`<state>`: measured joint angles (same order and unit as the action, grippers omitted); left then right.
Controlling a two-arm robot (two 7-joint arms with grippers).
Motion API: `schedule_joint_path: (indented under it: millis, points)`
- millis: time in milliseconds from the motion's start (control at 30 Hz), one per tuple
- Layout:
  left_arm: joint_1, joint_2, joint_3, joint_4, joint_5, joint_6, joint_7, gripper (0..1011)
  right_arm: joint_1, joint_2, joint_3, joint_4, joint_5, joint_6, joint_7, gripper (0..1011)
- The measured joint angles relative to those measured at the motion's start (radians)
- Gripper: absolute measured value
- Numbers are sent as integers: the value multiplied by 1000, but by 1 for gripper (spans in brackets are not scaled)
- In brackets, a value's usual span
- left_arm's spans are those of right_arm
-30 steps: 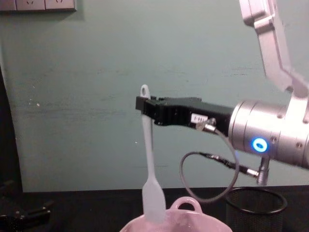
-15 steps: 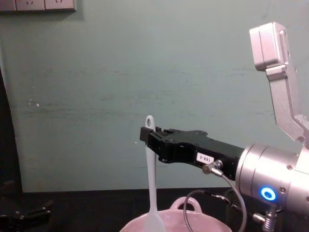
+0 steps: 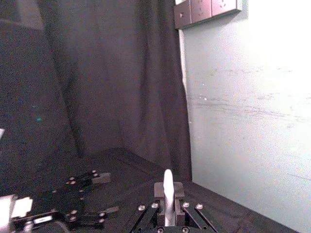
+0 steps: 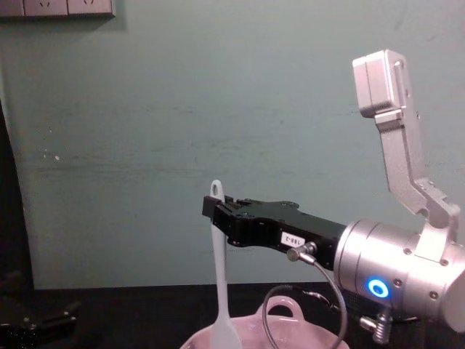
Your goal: Use the one hand to pick up the spoon and stir the clear water in the bowl.
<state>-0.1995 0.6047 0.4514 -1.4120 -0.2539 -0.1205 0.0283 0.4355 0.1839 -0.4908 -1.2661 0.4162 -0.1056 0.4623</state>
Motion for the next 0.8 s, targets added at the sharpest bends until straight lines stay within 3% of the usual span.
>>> schedule_joint_path:
  millis: [267,533,800]
  points:
    - [0,0,0,0,0,0,0,1011,40,-7,28,62,-14,-14,-1,111]
    - [0,0,0,0,0,0,0,1011,-9,38,68,-8,-22,5,-29,111]
    - [0,0,0,0,0,0,0,1011,-72,68,86,-90,-23,35,-44,111]
